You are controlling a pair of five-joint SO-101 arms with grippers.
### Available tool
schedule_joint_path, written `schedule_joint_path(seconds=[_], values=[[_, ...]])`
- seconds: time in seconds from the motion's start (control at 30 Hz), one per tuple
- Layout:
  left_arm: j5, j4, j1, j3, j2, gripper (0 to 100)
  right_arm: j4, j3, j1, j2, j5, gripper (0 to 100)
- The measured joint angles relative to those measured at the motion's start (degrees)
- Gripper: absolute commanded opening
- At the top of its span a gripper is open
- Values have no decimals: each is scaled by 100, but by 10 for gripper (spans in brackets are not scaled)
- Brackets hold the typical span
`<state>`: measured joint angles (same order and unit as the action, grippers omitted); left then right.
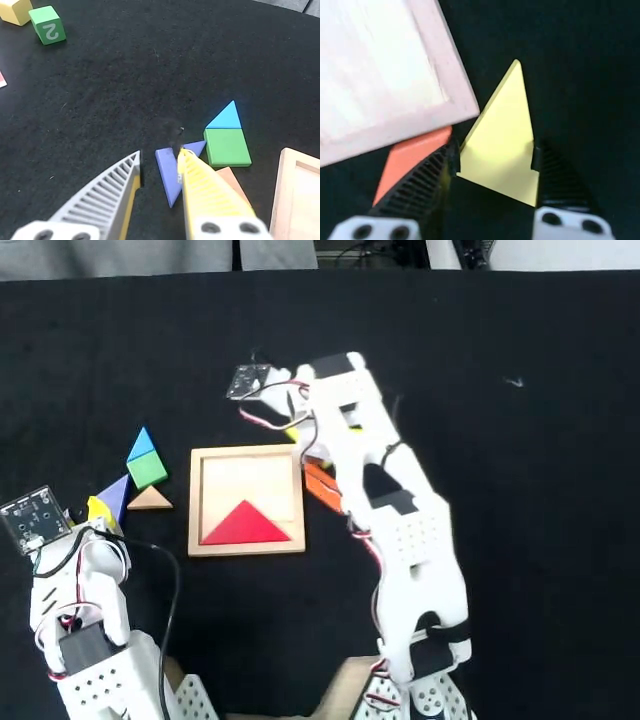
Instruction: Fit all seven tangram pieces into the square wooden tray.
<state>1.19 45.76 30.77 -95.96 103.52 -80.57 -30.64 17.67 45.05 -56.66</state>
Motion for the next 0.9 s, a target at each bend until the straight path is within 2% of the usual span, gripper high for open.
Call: schedule_joint_path(seconds=[0.43, 0.7, 0.83, 0.9], values=[[0, 0, 0, 0, 0, 130, -70, 0, -1336, 0, -18, 227], [0, 0, 0, 0, 0, 130, -1011, -334, -1451, -9, -26, 226], [0, 0, 0, 0, 0, 130, -1785, -545, -1503, -334, -457, 226], [0, 0, 0, 0, 0, 130, -1829, -484, -1503, -554, -589, 226]])
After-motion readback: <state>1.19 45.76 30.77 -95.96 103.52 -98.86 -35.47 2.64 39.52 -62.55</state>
